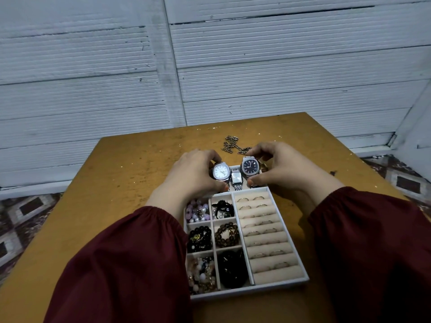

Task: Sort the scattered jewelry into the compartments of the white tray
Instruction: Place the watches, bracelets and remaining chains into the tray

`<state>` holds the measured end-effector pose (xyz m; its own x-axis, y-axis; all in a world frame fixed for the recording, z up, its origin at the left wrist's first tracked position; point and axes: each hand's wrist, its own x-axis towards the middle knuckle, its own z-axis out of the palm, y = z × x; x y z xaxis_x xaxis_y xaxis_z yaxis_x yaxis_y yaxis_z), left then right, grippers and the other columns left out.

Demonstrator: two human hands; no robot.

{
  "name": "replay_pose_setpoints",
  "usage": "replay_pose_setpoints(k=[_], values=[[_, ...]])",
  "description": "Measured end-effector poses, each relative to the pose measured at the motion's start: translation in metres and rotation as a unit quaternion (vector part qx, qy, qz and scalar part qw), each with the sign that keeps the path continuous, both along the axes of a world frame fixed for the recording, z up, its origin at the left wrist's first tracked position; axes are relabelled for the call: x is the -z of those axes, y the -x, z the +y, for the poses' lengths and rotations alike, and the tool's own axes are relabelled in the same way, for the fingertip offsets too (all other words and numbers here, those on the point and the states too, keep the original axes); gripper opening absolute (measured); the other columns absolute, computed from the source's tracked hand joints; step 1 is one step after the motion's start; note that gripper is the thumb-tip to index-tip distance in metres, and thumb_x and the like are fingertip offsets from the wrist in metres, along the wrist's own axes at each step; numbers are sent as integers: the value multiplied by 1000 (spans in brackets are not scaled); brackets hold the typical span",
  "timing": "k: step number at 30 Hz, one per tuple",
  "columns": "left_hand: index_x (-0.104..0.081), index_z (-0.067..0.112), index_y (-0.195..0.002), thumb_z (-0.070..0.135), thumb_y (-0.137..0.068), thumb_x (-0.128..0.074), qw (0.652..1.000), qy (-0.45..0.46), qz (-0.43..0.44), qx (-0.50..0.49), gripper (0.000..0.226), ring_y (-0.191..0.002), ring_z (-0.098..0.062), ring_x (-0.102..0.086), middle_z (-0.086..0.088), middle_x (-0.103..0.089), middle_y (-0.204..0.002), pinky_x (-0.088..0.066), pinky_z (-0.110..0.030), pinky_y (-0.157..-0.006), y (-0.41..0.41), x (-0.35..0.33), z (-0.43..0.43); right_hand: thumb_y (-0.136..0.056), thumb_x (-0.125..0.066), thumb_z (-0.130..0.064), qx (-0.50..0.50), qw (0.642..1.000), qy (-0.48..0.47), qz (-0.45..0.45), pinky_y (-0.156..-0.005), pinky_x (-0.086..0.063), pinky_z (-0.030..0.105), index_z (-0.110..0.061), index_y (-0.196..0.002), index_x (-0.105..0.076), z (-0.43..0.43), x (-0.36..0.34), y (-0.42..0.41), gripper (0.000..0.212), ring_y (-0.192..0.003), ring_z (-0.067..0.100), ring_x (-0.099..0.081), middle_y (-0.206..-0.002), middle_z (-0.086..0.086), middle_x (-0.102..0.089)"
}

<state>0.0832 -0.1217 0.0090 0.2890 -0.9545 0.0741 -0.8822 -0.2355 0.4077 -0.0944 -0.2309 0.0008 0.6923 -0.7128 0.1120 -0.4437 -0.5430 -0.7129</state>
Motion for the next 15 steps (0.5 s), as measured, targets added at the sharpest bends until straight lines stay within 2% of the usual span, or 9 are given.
replay_pose_setpoints(k=[4, 8, 13, 15], values=[[-59, 33, -108, 43, -57, -85, 1000, -6, -3, 6, 58, -99, -19, -57, 4, -62, -103, -49, -42, -89, 0, -1, -1, -56, -90, -21, -4, 1000, 12, 16, -85, -48, 32, -29, -98, -61, -2, -2, -1, 51, -95, 13, -57, -95, -15, -61], [-58, 31, -110, 43, -61, -84, 1000, -11, 0, 9, 57, -97, -18, -59, 5, -63, -103, -50, -41, -89, 0, -2, 0, -59, -89, -19, -10, 1000, -22, 13, -85, -51, 35, -27, -101, -59, -2, -2, 0, 52, -92, 14, -59, -94, -11, -61], [-57, 27, -118, 36, -77, -73, 1000, -8, 13, 9, 45, -97, -16, -60, 4, -63, -107, -49, -40, -92, 0, -4, 1, -70, -83, -21, -2, 997, -72, -10, -76, -51, 23, -26, -107, -61, -3, -1, 2, 44, -90, 13, -62, -103, 0, -65], [-56, 25, -123, 33, -84, -67, 1000, -7, 12, 11, 41, -98, -16, -58, 4, -63, -108, -46, -36, -93, 0, -5, 1, -75, -79, -21, 6, 996, -80, -30, -78, -52, 25, -23, -108, -62, -4, 0, 1, 37, -91, 17, -63, -103, 4, -65]])
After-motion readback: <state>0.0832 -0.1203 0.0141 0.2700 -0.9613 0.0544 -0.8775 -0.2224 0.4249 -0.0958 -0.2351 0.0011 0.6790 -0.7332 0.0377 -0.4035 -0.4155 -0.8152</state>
